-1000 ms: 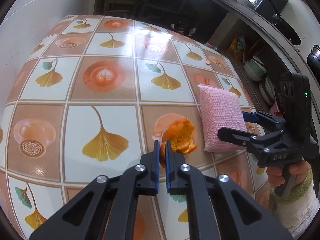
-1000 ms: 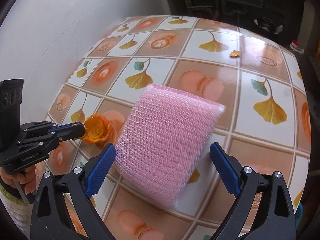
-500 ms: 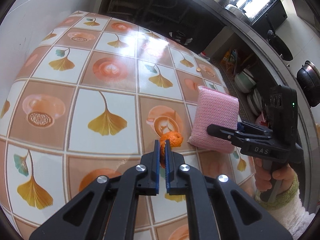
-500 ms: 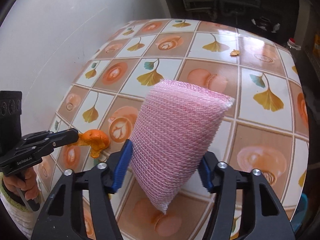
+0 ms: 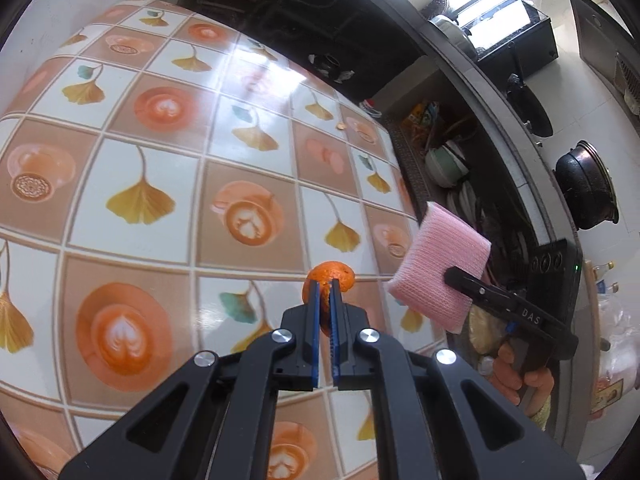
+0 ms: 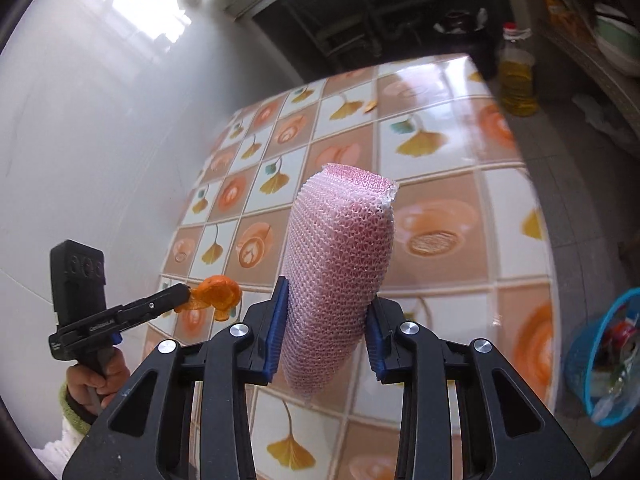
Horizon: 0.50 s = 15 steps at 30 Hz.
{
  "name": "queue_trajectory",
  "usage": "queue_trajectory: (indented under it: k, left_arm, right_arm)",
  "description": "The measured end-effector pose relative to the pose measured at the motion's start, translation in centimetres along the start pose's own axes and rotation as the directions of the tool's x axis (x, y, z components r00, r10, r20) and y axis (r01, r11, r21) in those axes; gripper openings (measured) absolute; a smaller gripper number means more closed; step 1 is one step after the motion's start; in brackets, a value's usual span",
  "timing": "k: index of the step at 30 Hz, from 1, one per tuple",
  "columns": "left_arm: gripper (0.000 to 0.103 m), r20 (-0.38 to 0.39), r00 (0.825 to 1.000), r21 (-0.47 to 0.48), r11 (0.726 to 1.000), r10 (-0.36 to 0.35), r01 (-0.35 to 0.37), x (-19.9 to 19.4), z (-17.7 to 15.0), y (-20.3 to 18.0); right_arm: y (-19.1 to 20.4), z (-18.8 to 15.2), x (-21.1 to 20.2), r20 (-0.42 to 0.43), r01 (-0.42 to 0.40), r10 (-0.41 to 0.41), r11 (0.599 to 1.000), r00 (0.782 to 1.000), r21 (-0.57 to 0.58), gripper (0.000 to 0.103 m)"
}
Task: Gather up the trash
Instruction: 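Lift the peel and scrubber and carry them over the blue wastebasket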
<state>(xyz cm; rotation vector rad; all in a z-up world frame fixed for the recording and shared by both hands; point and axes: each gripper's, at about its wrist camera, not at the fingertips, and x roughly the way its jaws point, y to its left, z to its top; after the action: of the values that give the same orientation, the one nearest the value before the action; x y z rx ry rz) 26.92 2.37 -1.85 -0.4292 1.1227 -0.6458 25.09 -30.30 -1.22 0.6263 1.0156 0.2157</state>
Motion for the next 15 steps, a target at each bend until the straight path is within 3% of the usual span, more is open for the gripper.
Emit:
queue_trajectory:
  k: [8,15]
  left_arm:
    - [0.003,-0.055,0.996,0.059,0.996,-0.07,0.073,2.1,-0.3,-6.3]
    - [0.003,-0.158,0.978,0.111,0.982,-0.138,0.156,7.2,-0.9,-12.8]
  right_arm:
    - [-5.7,-3.5,-10.8,0.145,0.051,-0.064,0.994,0.987,0.093,0.032]
    - [-11.0,-8.4,-17.8,0.227,0.155,-0.203,0.964,0.952,0.214,0.032]
